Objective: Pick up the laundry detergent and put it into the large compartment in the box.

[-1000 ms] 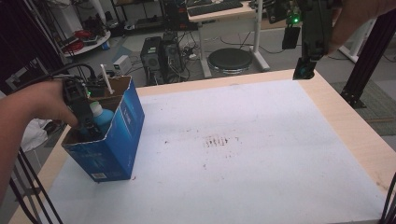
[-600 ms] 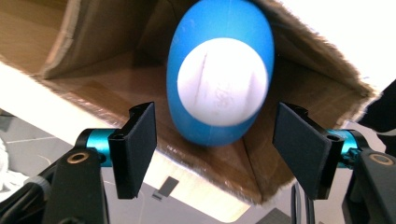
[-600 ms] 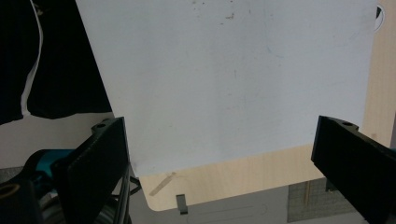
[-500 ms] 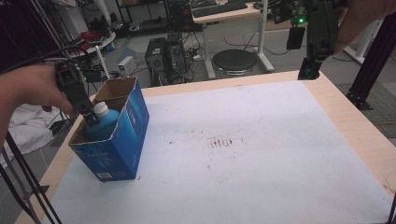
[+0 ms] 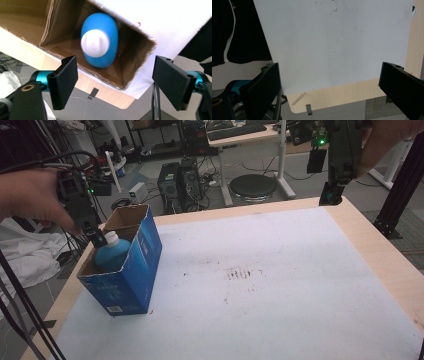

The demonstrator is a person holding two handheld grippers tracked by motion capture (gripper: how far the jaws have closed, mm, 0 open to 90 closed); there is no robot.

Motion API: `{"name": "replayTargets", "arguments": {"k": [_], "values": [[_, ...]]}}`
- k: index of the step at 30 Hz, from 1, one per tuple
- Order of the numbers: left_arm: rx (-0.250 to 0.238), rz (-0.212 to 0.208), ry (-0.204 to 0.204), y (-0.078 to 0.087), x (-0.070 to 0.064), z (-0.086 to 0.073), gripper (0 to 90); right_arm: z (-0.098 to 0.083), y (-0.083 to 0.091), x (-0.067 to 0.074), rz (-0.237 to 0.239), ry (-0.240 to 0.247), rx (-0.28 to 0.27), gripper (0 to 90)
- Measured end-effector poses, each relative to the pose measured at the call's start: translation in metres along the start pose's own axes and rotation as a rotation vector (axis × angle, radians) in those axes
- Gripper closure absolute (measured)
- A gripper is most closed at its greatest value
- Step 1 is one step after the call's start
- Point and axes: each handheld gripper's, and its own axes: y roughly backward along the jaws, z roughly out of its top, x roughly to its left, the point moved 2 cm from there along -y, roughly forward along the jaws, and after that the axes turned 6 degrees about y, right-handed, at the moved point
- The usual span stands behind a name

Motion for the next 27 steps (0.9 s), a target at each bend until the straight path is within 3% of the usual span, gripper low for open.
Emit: {"name": "replayTargets", "arguments": {"k": [8,12,13,16,22,24,27], "values": [[0.011,0.0,-0.114,0.006,-0.032,0.022,16.1,0.0,0.0,0.002,0.0,-0.001,0.002,3.1],[0.004,-0.013,-0.148,0.005,-0.042,0.031,14.2,0.001,0.001,0.003,0.001,0.005,0.001,3.1],[-0.003,-0.021,-0.184,0.004,-0.05,0.038,14.2,0.001,0.0,0.003,0.0,0.005,0.0,3.1],[-0.023,-0.039,-0.22,0.002,-0.061,0.049,10.4,0.0,0.0,0.004,0.0,0.007,0.001,3.1],[-0.037,-0.026,-0.318,-0.006,-0.082,0.068,4.7,-0.001,-0.002,0.005,0.005,0.012,0.002,3.1],[-0.042,0.001,-0.354,-0.008,-0.087,0.073,3.6,-0.001,-0.003,0.004,0.006,0.013,0.005,3.1],[-0.045,0.021,-0.373,-0.01,-0.093,0.081,1.6,-0.001,-0.005,0.005,0.013,0.018,0.002,3.1]]}}
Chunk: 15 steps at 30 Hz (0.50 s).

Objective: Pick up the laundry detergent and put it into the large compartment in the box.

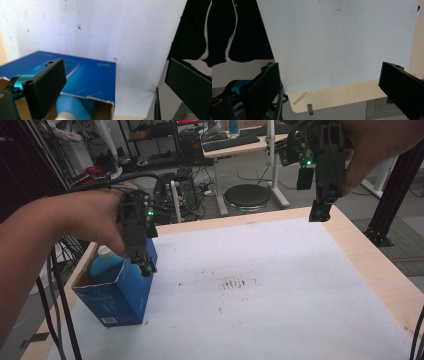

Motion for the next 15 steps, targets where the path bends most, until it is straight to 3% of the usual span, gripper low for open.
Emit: {"name": "replayTargets", "arguments": {"k": [7,15], "values": [[0.011,-0.007,-0.032,-0.008,-0.003,0.009,1.6,0.001,-0.001,0.0,0.003,-0.002,0.002,3.1],[0.025,-0.026,-0.035,-0.015,-0.002,0.014,1.6,0.002,0.0,0.002,0.01,0.007,0.011,3.1]]}}
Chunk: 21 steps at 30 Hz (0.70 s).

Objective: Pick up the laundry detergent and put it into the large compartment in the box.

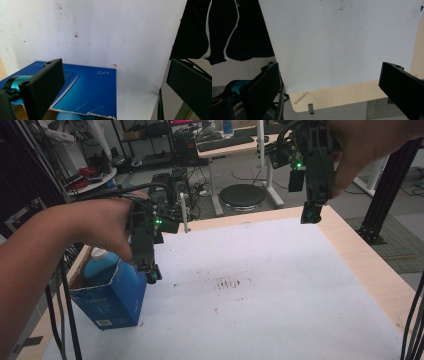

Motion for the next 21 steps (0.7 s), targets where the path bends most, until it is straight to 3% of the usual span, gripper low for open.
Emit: {"name": "replayTargets", "arguments": {"k": [4,11,21], "values": [[-0.008,0.018,0.0,-0.002,0.001,0.001,1.6,-0.001,0.003,0.001,-0.003,-0.008,-0.014,3.1],[-0.008,0.013,0.007,-0.01,0.002,0.003,1.6,-0.005,0.008,0.001,-0.004,0.003,-0.025,3.1],[-0.013,0.013,0.014,-0.013,0.003,0.006,1.6,-0.003,0.002,0.008,0.023,0.03,-0.023,3.1]]}}
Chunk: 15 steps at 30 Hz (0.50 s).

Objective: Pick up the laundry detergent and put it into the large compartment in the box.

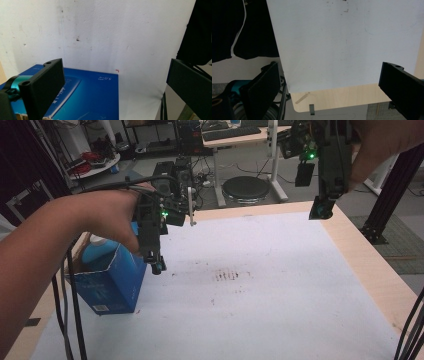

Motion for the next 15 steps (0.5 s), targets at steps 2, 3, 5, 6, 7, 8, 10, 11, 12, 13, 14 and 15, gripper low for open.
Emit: {"name": "replayTargets", "arguments": {"k": [2,3,5,6,7,8,10,11,12,13,14,15], "values": [[0.001,0.003,0.005,-0.0003,-0.0001,-0.0001,1.7,0.0011,-0.0013,0.0013,0.006,0.007,0.002,3.1],[0.003,0.0,0.009,-0.0008,-0.0005,-0.0003,1.7,0.0022,-0.0028,0.0021,0.007,0.016,0.003,3.1],[0.004,0.002,-0.001,-0.0005,-0.0005,0.0006,1.7,0.005,-0.0046,0.0044,0.011,0.026,0.01,3.1],[0.004,0.002,-0.001,-0.0005,-0.0005,0.0006,1.6,0.005,-0.0046,0.0044,0.011,0.026,0.01,3.1],[0.003,0.0,0.0,-0.0004,-0.0013,0.0007,1.6,0.0055,-0.0042,0.0044,0.011,0.026,0.008,3.1],[-0.001,0.001,0.001,-0.0006,-0.0017,0.0007,1.6,0.0063,-0.0033,0.0041,0.009,0.028,0.007,3.1],[-0.002,0.0,-0.001,-0.0008,-0.0018,0.0005,1.7,0.0065,-0.003,0.004,0.008,0.028,0.008,3.1],[-0.002,0.0,-0.002,-0.001,-0.0015,0.0003,1.7,0.0068,-0.0024,0.0041,0.008,0.027,0.009,3.1],[-0.002,-0.002,0.004,-0.0015,-0.0014,-0.0004,1.6,0.0072,-0.0016,0.0039,0.007,0.026,0.007,3.1],[-0.004,0.0,0.005,-0.002,-0.0007,-0.0006,1.6,0.0073,-0.0014,0.0038,0.007,0.027,0.006,3.1],[-0.004,0.0,0.005,-0.002,-0.0007,-0.0006,1.6,0.0073,-0.0014,0.0038,0.007,0.027,0.006,3.1],[-0.008,-0.001,0.01,-0.0024,-0.0002,-0.0014,1.6,0.0074,-0.0013,0.0032,0.005,0.028,0.003,3.1]]}}
